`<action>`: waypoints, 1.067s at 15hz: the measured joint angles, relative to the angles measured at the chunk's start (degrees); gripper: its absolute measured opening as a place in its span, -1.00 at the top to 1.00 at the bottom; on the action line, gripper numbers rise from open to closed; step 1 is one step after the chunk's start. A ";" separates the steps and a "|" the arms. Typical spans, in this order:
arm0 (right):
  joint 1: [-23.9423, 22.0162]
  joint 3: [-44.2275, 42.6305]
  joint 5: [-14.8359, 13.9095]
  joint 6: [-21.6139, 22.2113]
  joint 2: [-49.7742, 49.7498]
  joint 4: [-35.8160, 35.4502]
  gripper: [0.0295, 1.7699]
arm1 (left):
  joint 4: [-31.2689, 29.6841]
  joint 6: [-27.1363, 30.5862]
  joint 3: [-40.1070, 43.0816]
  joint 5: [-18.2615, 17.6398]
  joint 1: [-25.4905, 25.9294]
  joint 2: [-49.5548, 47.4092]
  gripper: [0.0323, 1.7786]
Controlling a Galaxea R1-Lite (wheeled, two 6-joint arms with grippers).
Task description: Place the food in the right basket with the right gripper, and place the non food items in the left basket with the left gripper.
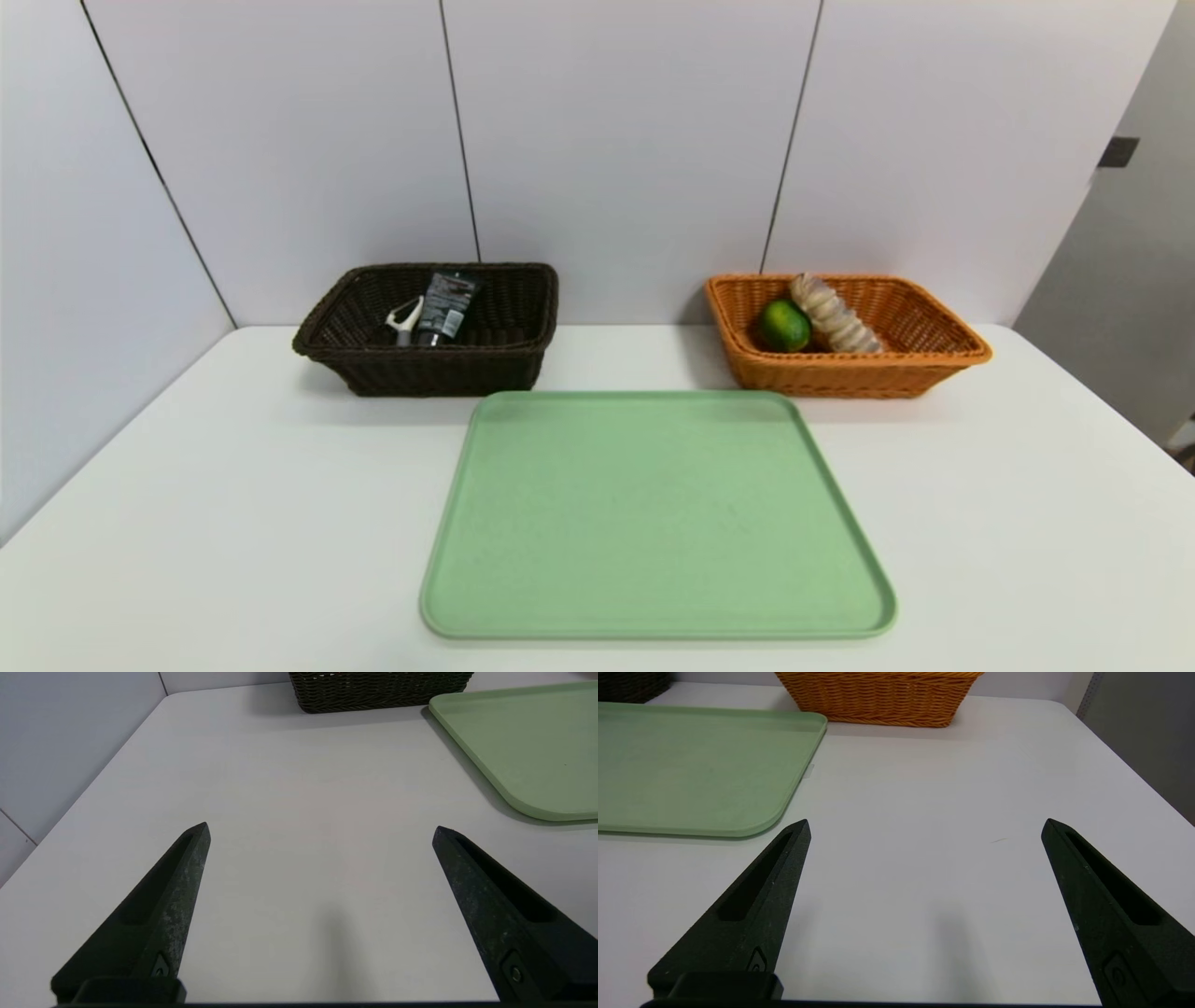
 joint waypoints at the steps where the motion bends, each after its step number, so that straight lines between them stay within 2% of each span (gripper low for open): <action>1: 0.00 0.00 0.00 0.04 0.00 0.00 -0.93 | 0.00 -0.05 0.00 0.00 0.00 0.02 -0.90; 16: 0.00 0.00 0.05 0.09 0.02 0.00 -0.93 | -0.02 -0.09 0.00 -0.02 0.00 0.02 -0.90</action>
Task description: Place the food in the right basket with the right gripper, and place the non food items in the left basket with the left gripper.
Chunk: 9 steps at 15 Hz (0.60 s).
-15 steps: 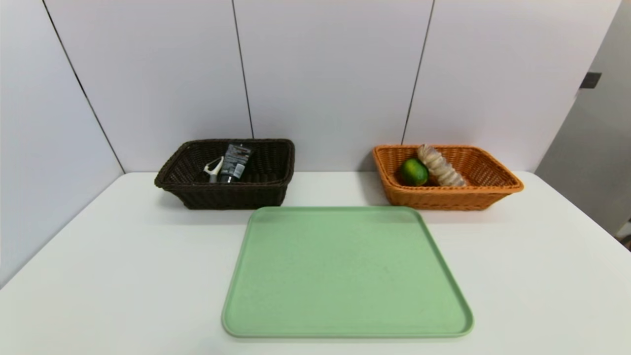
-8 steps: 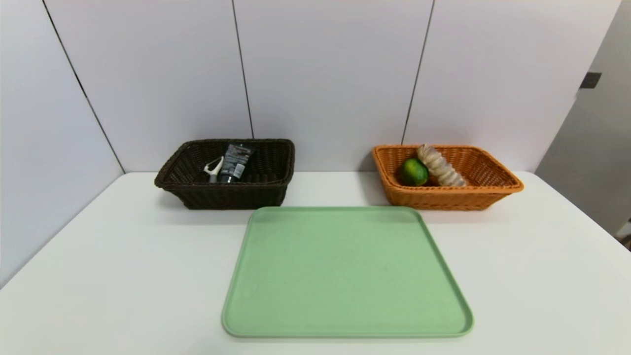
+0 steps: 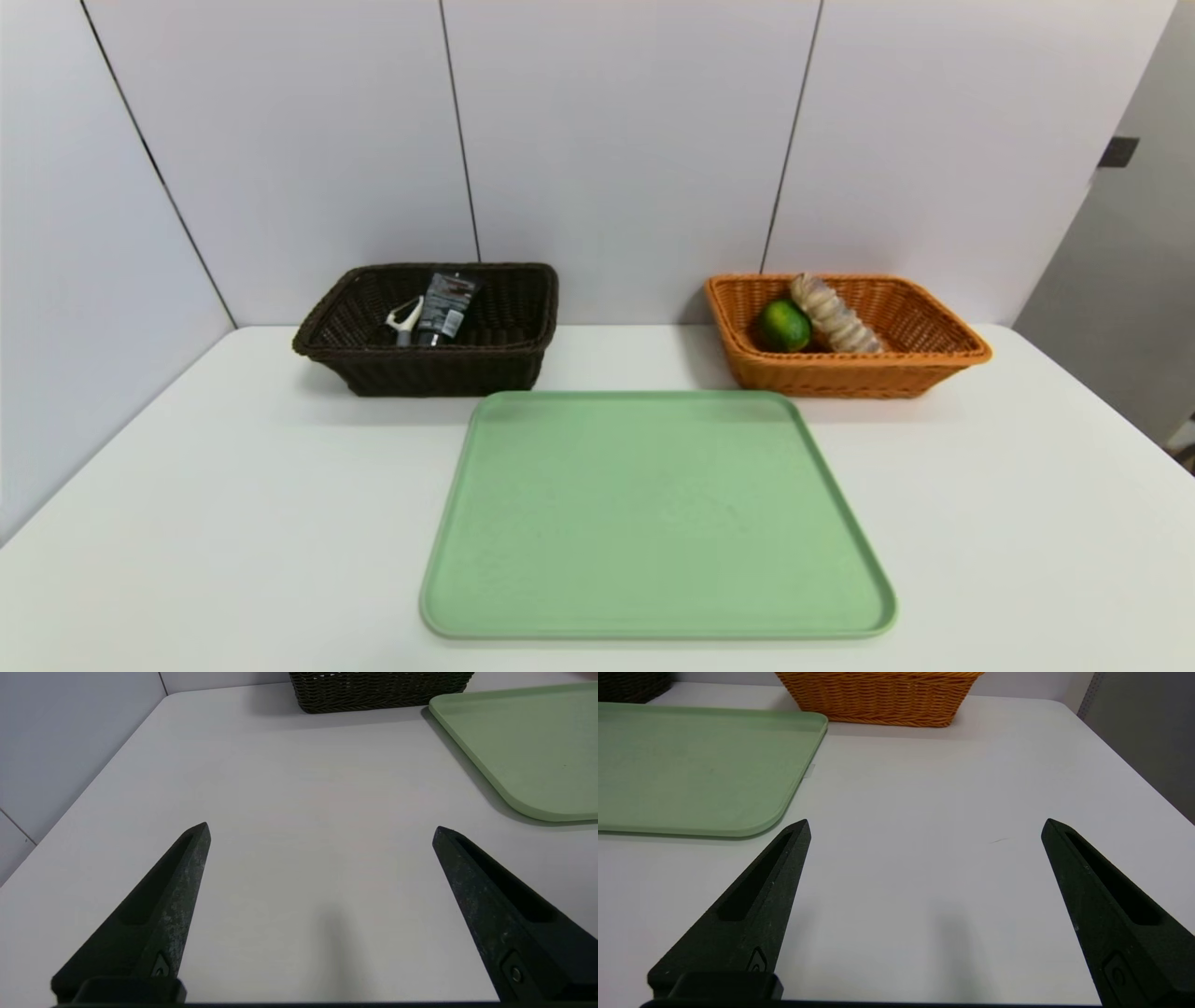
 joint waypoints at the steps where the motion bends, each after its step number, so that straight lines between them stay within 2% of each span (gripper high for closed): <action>1: 0.00 0.00 -0.02 0.00 0.00 0.00 -0.93 | 0.00 0.00 0.00 0.00 0.00 0.00 -0.90; 9: 0.00 0.00 -0.16 0.26 0.00 0.02 -0.93 | -0.02 0.00 0.00 0.02 0.00 0.01 -0.90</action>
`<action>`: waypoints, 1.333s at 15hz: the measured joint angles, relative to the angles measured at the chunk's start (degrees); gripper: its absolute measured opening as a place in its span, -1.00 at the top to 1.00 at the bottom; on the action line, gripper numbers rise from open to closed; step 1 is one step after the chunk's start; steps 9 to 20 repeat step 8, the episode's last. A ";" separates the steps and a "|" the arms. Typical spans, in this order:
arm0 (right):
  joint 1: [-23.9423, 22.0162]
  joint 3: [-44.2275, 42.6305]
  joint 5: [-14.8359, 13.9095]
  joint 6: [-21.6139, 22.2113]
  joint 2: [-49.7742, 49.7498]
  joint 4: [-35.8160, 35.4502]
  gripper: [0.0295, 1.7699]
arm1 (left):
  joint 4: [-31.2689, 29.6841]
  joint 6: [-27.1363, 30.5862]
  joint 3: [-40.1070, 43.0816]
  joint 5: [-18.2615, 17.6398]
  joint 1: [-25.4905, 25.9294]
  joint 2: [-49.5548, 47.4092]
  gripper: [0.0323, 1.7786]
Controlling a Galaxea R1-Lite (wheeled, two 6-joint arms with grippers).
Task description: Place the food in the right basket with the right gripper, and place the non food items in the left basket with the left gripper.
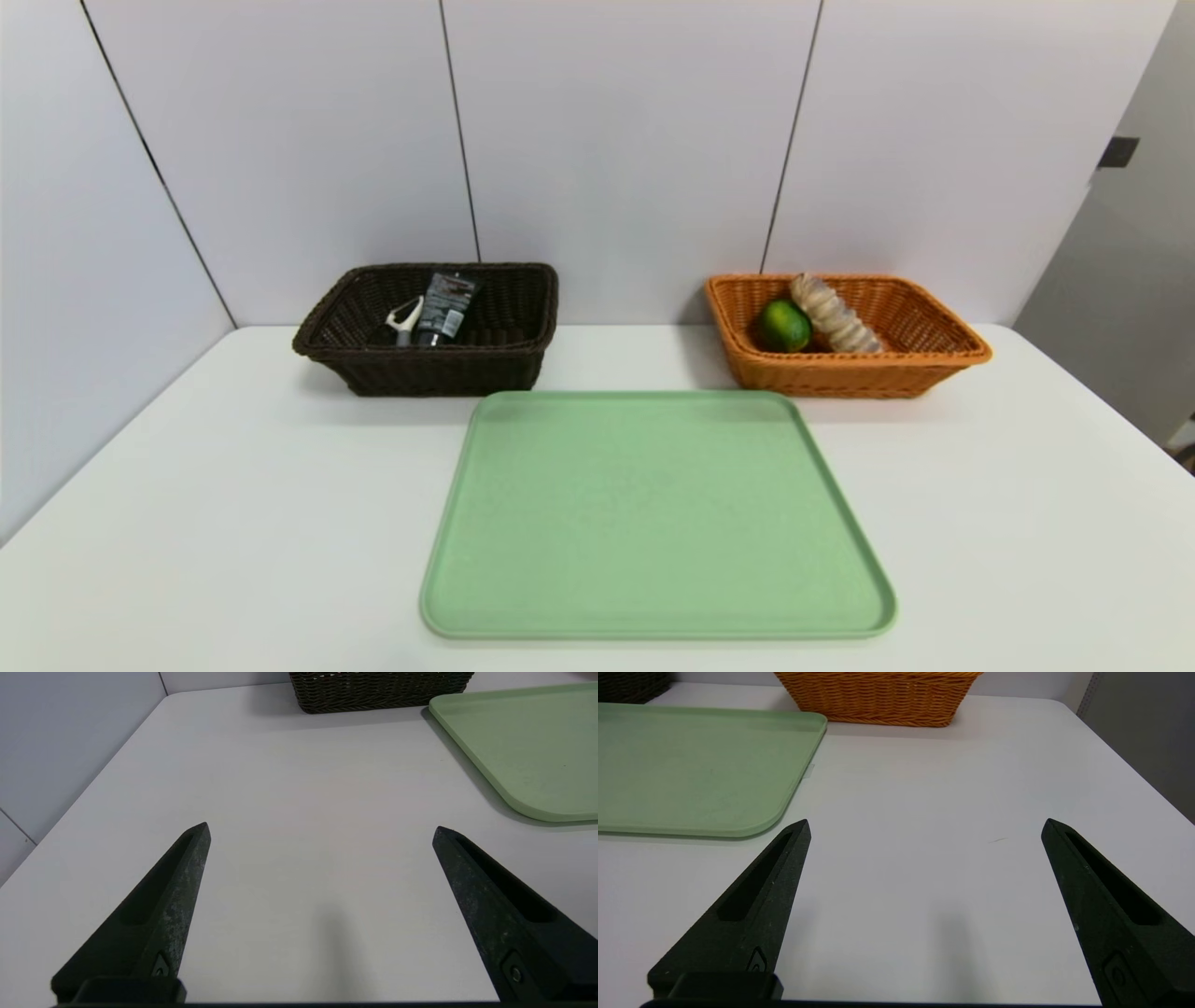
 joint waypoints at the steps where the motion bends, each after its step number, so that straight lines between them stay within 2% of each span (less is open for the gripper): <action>1: 0.00 0.00 -0.02 0.21 0.00 -0.05 -0.93 | 0.02 0.01 0.00 0.00 0.00 0.00 -0.90; 5: 0.00 0.00 0.71 -0.04 0.00 0.02 -0.93 | 0.02 0.01 0.00 -0.02 0.00 0.00 -0.90; 8: 0.00 0.00 0.09 1.90 0.00 -0.02 -0.93 | 0.00 0.01 0.00 0.00 0.00 0.00 -0.90; 20: 0.00 0.00 0.09 1.90 0.00 -0.02 -0.93 | 0.00 0.01 0.00 0.00 0.00 0.00 -0.90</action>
